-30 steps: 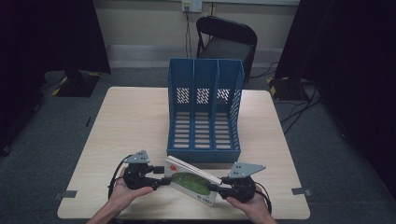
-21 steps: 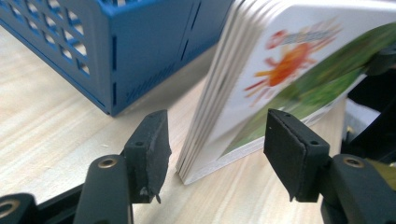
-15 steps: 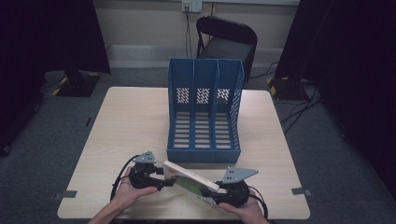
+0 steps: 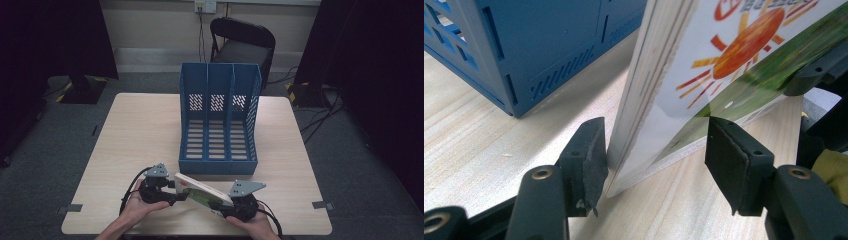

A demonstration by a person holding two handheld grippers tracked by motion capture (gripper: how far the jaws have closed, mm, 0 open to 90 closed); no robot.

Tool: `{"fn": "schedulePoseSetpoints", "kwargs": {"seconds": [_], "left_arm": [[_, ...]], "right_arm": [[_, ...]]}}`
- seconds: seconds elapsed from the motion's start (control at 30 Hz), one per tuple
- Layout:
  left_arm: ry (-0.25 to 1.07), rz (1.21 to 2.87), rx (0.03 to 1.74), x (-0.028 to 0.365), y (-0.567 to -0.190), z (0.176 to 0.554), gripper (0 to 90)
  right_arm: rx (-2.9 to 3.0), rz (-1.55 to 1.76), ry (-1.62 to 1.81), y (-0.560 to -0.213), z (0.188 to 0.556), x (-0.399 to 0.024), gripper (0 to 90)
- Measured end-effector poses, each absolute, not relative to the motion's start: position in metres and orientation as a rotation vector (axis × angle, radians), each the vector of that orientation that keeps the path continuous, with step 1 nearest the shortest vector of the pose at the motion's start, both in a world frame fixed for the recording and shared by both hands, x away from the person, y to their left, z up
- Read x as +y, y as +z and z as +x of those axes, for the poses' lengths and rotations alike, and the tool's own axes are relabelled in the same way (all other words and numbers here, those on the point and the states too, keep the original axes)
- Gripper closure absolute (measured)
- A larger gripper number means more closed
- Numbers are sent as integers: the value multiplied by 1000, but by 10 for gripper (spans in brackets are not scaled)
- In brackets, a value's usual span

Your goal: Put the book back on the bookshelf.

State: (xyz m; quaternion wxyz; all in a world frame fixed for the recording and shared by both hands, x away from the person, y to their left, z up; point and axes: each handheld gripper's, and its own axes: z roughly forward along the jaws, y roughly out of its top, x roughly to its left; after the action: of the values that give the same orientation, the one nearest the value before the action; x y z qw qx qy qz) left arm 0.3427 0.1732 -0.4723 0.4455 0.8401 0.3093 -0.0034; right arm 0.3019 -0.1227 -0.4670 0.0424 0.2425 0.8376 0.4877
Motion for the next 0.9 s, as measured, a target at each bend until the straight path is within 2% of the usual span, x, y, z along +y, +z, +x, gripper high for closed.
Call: {"fn": "schedulePoseSetpoints", "kwargs": {"seconds": [0.3, 0.47, 0.7, 0.9], "left_arm": [[-1, 2086, 767, 172, -472, 342, 419], [8, 2085, 768, 171, -473, 342, 419], [25, 2086, 754, 172, -471, 342, 424], [73, 2031, 779, 186, -466, 343, 370]], "right_arm": [[2558, 749, 1486, -472, 302, -117, 717], [2538, 735, 1463, -473, 301, -116, 758], [2547, 716, 1450, -471, 301, -116, 763], [2554, 747, 1456, -470, 302, -119, 763]]}}
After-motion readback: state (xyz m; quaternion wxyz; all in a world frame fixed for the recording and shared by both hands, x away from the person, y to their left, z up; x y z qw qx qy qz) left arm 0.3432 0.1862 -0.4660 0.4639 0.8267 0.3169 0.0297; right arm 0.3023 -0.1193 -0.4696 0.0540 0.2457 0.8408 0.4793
